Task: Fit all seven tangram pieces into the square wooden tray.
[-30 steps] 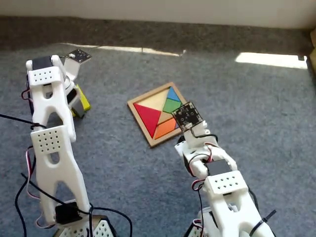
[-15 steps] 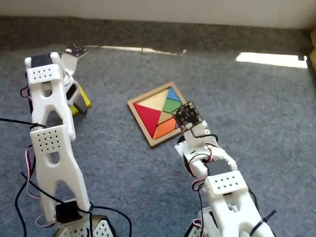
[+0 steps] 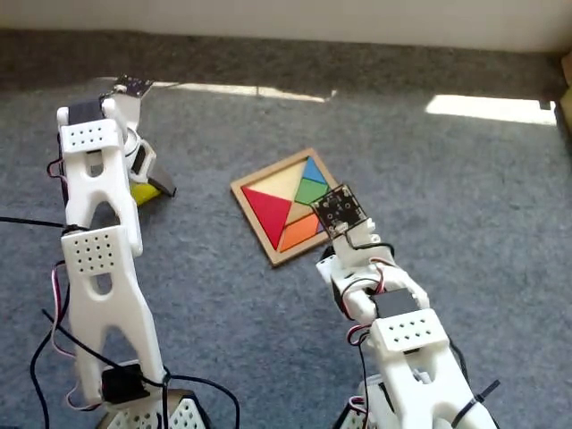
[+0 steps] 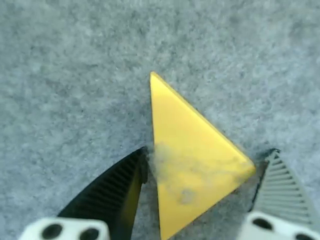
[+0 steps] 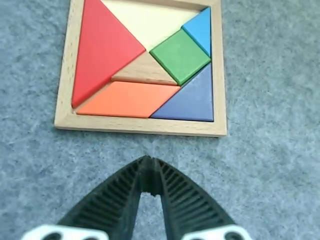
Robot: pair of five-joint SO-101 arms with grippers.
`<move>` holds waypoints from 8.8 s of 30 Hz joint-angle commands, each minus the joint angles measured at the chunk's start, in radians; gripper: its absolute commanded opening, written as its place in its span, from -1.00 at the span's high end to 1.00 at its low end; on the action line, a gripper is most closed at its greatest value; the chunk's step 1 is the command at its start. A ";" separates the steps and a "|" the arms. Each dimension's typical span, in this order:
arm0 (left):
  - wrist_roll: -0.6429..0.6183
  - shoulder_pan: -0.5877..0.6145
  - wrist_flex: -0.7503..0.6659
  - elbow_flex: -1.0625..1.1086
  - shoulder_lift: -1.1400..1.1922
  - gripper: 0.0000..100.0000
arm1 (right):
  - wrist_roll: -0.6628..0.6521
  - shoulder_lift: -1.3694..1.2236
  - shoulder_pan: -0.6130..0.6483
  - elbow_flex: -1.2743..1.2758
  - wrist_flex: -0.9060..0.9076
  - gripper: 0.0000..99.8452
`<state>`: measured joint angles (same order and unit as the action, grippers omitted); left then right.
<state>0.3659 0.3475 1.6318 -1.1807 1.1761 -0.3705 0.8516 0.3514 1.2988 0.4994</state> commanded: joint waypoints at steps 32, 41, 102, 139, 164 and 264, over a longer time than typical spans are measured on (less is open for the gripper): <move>0.020 -0.200 0.133 -0.120 -0.079 0.68 | -0.009 0.028 -0.027 -0.004 -0.019 0.99; -0.034 -0.245 0.137 -0.101 -0.124 0.69 | -0.009 0.028 -0.027 -0.004 -0.019 0.99; 0.256 -0.084 -0.054 0.024 0.016 0.40 | -0.005 0.024 -0.027 -0.004 -0.021 0.99; 0.265 -0.071 0.066 0.547 -0.565 0.37 | -0.008 0.027 -0.033 -0.004 -0.019 0.99; 0.164 -0.189 0.133 0.291 -0.205 0.75 | -0.005 0.025 -0.033 -0.004 -0.021 0.99; -0.552 -0.555 0.121 0.260 -0.423 0.75 | 0.081 0.028 -0.196 -0.013 -0.024 0.99</move>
<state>-0.1803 -0.2601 1.7453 -0.8723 0.7802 -0.2938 0.8516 0.1473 1.2988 0.4964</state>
